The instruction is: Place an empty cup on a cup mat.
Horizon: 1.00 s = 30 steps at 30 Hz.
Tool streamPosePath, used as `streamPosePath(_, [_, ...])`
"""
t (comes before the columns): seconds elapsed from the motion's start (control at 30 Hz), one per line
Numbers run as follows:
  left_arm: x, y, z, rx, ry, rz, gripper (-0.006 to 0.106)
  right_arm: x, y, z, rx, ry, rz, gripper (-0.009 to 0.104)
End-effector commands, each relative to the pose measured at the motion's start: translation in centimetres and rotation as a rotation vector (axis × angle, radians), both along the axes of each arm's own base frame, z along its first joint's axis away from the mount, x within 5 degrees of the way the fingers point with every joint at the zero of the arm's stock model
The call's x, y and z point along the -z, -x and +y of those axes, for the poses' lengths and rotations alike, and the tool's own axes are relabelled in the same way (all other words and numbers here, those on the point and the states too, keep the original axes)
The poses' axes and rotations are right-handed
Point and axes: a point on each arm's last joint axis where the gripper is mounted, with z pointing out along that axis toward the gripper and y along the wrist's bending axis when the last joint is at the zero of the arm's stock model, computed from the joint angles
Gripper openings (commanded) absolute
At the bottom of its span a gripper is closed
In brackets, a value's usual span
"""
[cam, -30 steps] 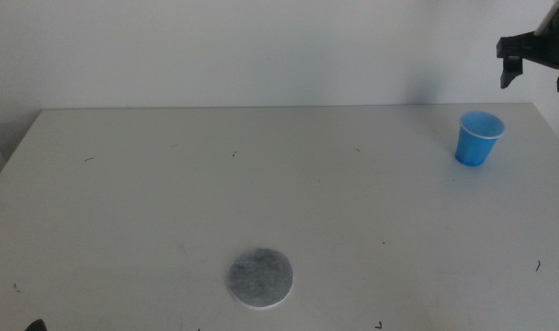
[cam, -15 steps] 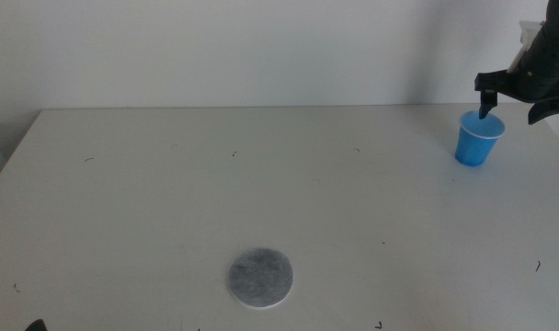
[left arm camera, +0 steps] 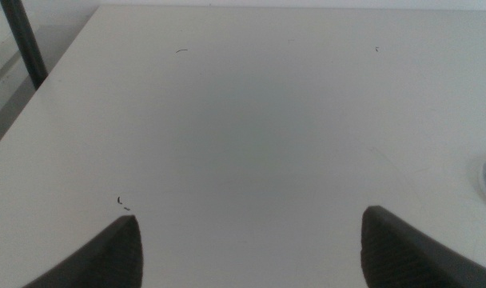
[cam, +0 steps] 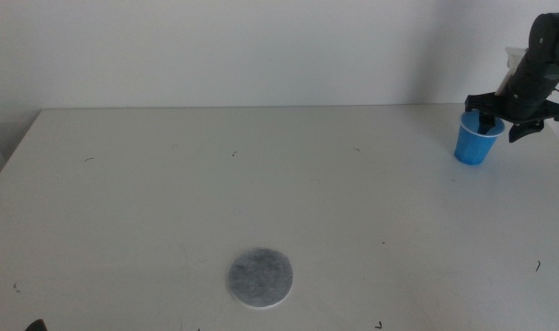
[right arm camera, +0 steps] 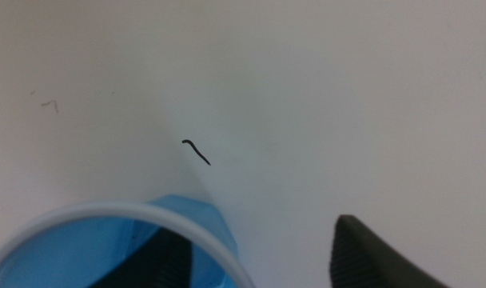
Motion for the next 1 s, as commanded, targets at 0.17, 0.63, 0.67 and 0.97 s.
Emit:
streamPosePath(0.17, [-0.8, -0.1, 0.0, 0.0, 0.016, -0.083, 0.105, -4.8, 0.0, -0.4, 0.008, 0.0, -0.153, 0.007])
streamPosePath(0.63, [-0.8, -0.1, 0.0, 0.0, 0.016, -0.083, 0.105, -10.4, 3.9, 3.1, -0.075, -0.03, -0.206, -0.001])
streamPosePath(0.67, [-0.8, -0.1, 0.0, 0.0, 0.016, -0.083, 0.105, -11.2, 4.7, 3.5, -0.082, -0.042, -0.219, -0.001])
streamPosePath(0.97, [-0.8, -0.1, 0.0, 0.0, 0.016, -0.083, 0.105, -18.5, 11.9, 9.8, -0.245, -0.091, -0.3, -0.001])
